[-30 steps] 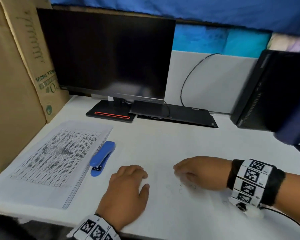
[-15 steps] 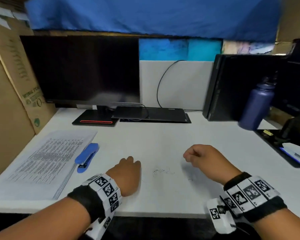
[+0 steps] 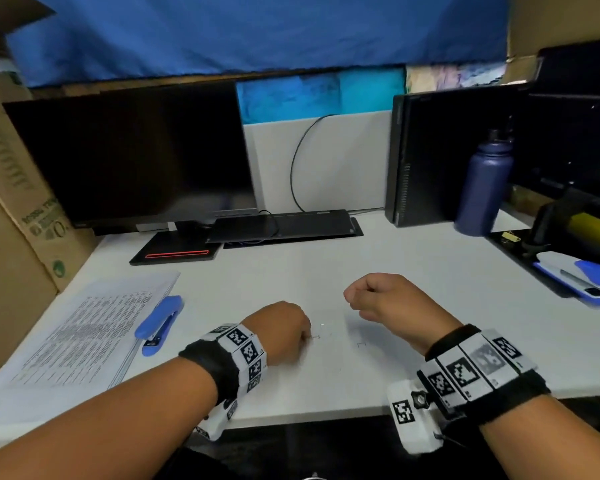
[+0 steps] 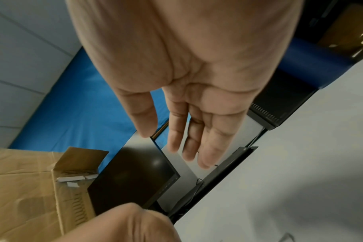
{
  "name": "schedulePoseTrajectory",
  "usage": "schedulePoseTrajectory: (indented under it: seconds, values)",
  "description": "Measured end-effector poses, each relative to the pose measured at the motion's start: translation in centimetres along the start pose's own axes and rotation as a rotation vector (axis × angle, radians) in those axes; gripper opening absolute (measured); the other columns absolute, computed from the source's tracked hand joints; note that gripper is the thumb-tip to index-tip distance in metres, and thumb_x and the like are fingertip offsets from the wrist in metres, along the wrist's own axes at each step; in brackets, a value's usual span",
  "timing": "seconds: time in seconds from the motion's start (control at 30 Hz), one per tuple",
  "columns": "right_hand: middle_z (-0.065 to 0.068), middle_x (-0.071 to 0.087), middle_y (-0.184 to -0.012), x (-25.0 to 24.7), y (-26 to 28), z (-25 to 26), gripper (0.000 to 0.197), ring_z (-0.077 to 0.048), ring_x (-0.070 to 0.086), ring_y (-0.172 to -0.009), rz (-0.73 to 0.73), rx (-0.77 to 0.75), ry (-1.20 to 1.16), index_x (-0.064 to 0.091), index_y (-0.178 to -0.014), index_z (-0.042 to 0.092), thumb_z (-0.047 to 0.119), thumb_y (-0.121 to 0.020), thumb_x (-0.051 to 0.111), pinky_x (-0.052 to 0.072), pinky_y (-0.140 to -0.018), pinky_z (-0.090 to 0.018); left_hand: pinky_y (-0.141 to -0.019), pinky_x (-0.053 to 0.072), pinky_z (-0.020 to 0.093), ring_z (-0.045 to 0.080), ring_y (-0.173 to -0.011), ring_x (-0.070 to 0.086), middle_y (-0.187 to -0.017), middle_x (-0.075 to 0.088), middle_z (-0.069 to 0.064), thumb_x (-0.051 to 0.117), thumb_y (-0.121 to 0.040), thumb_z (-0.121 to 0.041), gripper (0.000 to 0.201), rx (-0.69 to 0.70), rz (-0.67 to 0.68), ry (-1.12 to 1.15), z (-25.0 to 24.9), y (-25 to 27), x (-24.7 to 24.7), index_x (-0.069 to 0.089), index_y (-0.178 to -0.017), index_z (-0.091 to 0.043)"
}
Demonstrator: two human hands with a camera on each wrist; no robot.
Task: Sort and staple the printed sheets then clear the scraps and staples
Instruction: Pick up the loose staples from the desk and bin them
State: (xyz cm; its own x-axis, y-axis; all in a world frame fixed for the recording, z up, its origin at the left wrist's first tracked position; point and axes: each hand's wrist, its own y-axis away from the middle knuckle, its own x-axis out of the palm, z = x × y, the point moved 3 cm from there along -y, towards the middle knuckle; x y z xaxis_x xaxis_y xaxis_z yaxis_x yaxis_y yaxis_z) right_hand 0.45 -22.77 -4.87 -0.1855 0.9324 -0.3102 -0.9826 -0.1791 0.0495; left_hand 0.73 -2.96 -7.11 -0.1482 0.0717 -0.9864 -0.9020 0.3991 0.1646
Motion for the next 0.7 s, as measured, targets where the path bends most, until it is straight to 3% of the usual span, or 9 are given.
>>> schedulePoseTrajectory:
  seconds: [0.1, 0.2, 0.37, 0.5, 0.6, 0.7]
  values:
    - [0.005, 0.074, -0.102, 0.1, 0.0, -0.3, 0.01, -0.017, 0.069, -0.101, 0.018, 0.028, -0.041, 0.075, -0.089, 0.022, 0.028, -0.086, 0.067, 0.054, -0.099, -0.044, -0.081, 0.052, 0.026, 0.017, -0.097, 0.065, -0.105, 0.073, -0.004, 0.057, -0.09, -0.014, 0.025, 0.003, -0.011, 0.045, 0.3, -0.2, 0.2, 0.076, -0.105, -0.02]
    - [0.001, 0.075, -0.101, 0.1, 0.2, -0.7, 0.016, -0.02, 0.07, -0.101, 0.022, 0.05, -0.068, 0.076, -0.089, 0.022, 0.033, -0.08, 0.068, 0.054, -0.098, -0.045, -0.084, 0.053, 0.025, 0.011, -0.094, 0.062, -0.106, 0.072, -0.009, 0.059, -0.09, -0.014, 0.023, -0.004, 0.012, 0.097, 0.6, -0.6, -0.2, 0.075, -0.106, -0.022]
    - [-0.013, 0.073, -0.108, 0.3, 0.5, -2.0, 0.01, -0.028, 0.068, -0.106, 0.021, 0.125, -0.114, 0.074, -0.092, 0.014, 0.02, -0.088, 0.067, 0.054, -0.099, -0.044, -0.068, 0.046, 0.021, 0.007, -0.08, 0.056, -0.076, 0.056, -0.02, 0.054, -0.088, -0.013, 0.019, -0.002, 0.05, 0.09, 0.4, -1.3, -0.6, 0.069, -0.088, -0.026]
    - [-0.018, 0.072, -0.106, 0.1, 0.7, -3.2, 0.01, -0.033, 0.069, -0.102, 0.001, 0.199, -0.204, 0.073, -0.091, 0.01, 0.015, -0.091, 0.064, 0.053, -0.099, -0.046, -0.06, 0.04, 0.021, 0.008, -0.073, 0.054, -0.074, 0.053, -0.02, 0.051, -0.086, -0.016, 0.015, -0.018, 0.092, 0.088, 0.2, -1.6, -0.2, 0.059, -0.078, -0.026]
    - [-0.018, 0.068, -0.097, 0.2, 0.9, -3.5, 0.011, -0.028, 0.066, -0.09, -0.055, 0.245, -0.381, 0.07, -0.094, 0.002, 0.009, -0.093, 0.061, 0.052, -0.098, -0.044, -0.066, 0.049, 0.022, 0.009, -0.079, 0.06, -0.083, 0.062, -0.016, 0.053, -0.087, -0.019, 0.012, -0.043, 0.089, 0.167, 0.6, -1.4, -0.6, 0.063, -0.082, -0.023]
    - [-0.022, 0.068, -0.101, 1.6, 0.9, -4.0, 0.023, -0.032, 0.067, -0.099, -0.112, 0.365, -0.761, 0.065, -0.103, -0.005, 0.015, -0.098, 0.057, 0.054, -0.096, -0.042, -0.07, 0.047, 0.019, 0.008, -0.08, 0.062, -0.081, 0.062, -0.016, 0.059, -0.091, -0.02, 0.009, 0.014, -0.072, 0.319, 0.3, -1.2, -2.6, 0.066, -0.086, -0.023]
